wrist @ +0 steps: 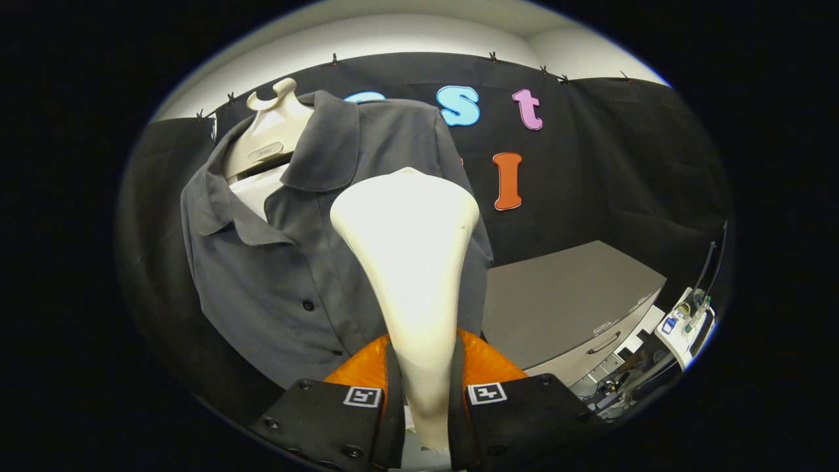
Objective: Iron the clothes twice with a garment steamer, once on the left side and once on the right side.
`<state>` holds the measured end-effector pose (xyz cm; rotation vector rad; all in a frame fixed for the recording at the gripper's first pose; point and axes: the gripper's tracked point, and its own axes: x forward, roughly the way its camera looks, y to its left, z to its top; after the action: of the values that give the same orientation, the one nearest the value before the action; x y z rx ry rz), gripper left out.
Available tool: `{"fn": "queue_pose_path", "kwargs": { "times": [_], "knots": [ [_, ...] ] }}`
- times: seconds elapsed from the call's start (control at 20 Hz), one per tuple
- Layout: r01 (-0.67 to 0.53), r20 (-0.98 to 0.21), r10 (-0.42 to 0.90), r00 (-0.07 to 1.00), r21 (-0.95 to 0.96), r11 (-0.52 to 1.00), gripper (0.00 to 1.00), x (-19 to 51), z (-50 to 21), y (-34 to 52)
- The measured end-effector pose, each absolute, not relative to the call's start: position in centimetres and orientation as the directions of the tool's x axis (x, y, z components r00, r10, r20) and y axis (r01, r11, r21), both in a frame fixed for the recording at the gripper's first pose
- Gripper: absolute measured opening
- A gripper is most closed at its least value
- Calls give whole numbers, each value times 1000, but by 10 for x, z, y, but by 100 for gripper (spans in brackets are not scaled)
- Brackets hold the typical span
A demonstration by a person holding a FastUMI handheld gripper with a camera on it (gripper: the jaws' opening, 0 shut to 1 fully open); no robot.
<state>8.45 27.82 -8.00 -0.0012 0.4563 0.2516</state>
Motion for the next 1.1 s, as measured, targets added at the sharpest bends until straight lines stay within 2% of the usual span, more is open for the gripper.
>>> {"fn": "queue_pose_path", "kwargs": {
  "times": [0.45,1.1],
  "knots": [
    [-268,-515,248,821,36,963,34,98,-127,299],
    [-275,-616,231,753,23,961,34,80,-199,286]
  ]
}}
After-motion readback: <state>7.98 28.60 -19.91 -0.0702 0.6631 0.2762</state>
